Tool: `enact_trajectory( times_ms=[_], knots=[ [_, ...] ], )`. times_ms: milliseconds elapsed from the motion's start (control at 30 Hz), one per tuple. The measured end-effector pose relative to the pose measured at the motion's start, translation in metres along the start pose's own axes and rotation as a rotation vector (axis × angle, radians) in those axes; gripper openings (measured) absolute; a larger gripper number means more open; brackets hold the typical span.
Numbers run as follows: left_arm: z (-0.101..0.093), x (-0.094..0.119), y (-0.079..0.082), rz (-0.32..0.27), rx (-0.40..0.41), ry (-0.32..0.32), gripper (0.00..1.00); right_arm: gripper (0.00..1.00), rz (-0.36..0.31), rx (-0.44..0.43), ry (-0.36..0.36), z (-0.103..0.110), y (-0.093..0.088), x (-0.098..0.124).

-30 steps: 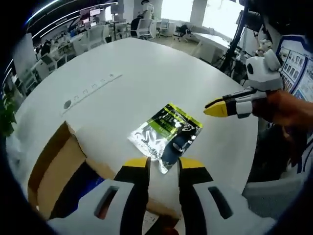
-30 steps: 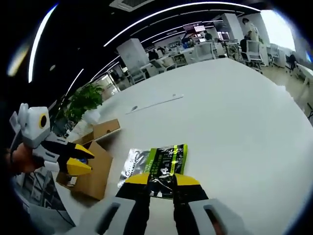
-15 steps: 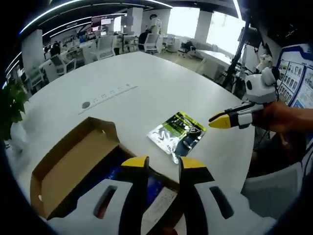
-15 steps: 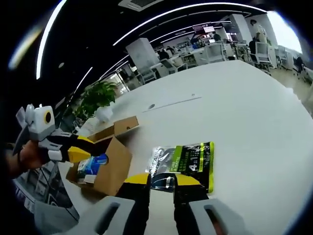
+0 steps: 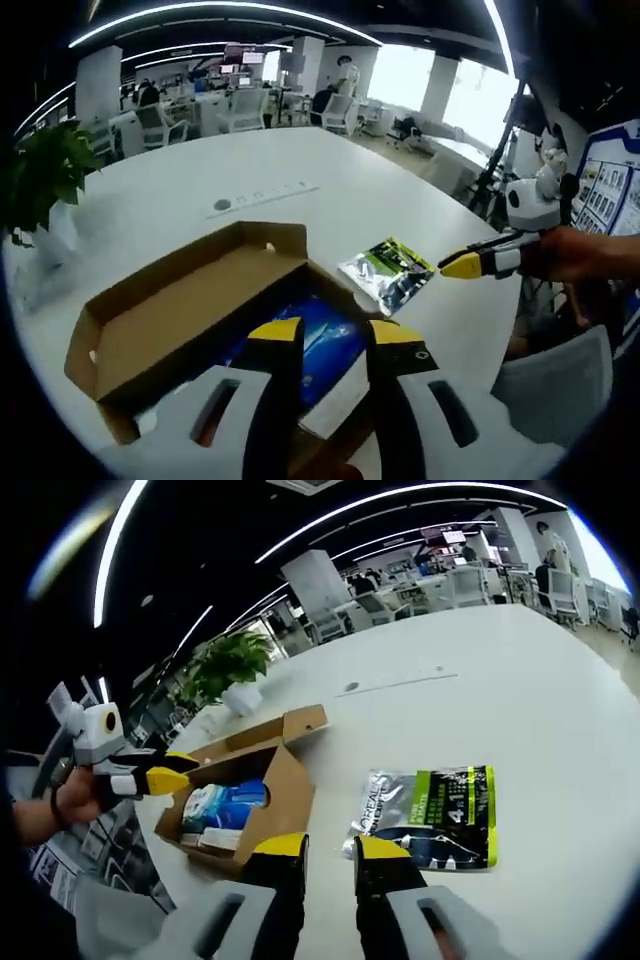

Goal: Operate the shoe box by opening the lid, removing the specified soft item, and placing it in the target area until the item is outside and the box remains undamaged.

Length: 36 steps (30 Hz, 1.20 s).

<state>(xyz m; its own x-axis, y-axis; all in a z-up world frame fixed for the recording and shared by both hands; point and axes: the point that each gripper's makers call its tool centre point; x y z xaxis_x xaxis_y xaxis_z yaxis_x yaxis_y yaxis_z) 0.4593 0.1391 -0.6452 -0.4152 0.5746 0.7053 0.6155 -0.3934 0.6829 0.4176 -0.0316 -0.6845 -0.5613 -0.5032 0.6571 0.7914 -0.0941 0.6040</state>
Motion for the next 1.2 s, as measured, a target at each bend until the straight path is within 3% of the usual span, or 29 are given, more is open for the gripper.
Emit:
enact_trajectory(
  times_ms=[267,700,1200],
  knots=[
    [0.022,0.030,-0.016,-0.039,0.032,0.045,0.24,0.14,0.016,0.059,0.048,0.022,0.003,-0.006],
    [0.063,0.073,-0.059,-0.062,0.128,0.129,0.26,0.18,0.039,0.132,0.113,0.059,0.002,-0.017],
    [0.081,0.093,-0.091,-0.049,0.168,0.157,0.31,0.27,0.094,0.258,0.189,0.108,-0.003,-0.038]
  ],
)
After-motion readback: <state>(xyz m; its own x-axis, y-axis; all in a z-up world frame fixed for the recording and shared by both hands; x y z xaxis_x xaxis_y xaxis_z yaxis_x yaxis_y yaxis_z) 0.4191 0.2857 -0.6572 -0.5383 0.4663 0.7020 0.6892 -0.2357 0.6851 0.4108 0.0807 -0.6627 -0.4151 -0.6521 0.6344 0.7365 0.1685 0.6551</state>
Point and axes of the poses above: the point that each gripper's makers call its tool centre point, and the gripper's own axes: x roughly backward along the fingers, z roughly to its left, y roughly out of its top, and after that the axes turned 9 degrees about z, right-handed
